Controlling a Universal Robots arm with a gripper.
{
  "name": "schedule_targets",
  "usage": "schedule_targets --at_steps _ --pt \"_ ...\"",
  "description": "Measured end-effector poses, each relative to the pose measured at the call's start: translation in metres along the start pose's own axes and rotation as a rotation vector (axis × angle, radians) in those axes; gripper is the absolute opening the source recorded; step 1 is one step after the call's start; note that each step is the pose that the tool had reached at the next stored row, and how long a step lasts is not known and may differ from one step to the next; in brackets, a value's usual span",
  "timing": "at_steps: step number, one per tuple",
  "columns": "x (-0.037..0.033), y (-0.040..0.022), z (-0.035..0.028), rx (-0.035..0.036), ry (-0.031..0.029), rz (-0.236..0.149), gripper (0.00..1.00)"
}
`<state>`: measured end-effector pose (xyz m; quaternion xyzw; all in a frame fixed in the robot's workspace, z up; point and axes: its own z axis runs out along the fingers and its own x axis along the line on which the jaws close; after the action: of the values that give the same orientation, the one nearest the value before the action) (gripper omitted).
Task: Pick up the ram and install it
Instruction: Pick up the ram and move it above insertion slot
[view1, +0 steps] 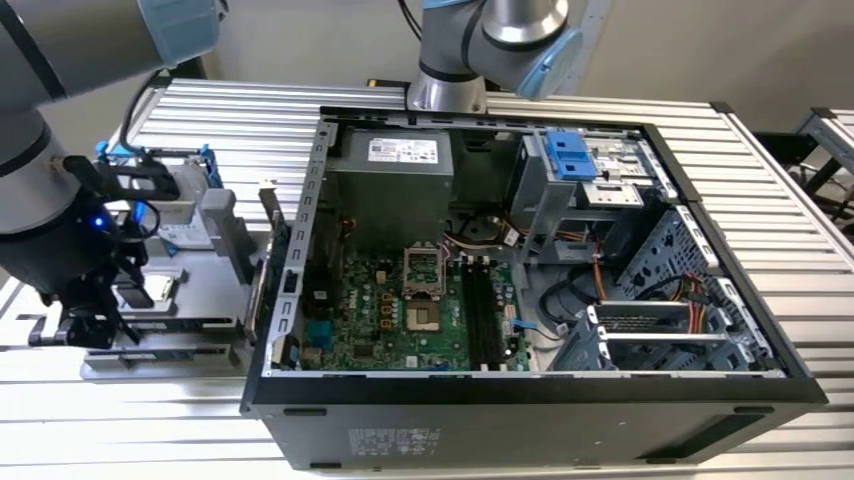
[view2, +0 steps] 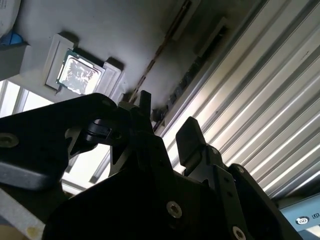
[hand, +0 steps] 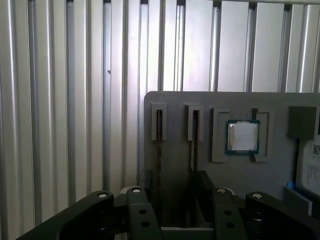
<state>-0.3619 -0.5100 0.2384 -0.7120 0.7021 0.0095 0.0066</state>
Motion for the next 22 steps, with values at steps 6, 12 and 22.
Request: schedule_targets --at_steps 6,12,22 --pt "0.002 0.0 0.0071 -0.0002 0.0006 0.0 1.0" --pt "0.0039 0.0 0.014 -0.0001 0.0005 0.0 1.0" --pt "0.0061 0.0 0.025 -0.0001 0.0005 0.0 1.0"
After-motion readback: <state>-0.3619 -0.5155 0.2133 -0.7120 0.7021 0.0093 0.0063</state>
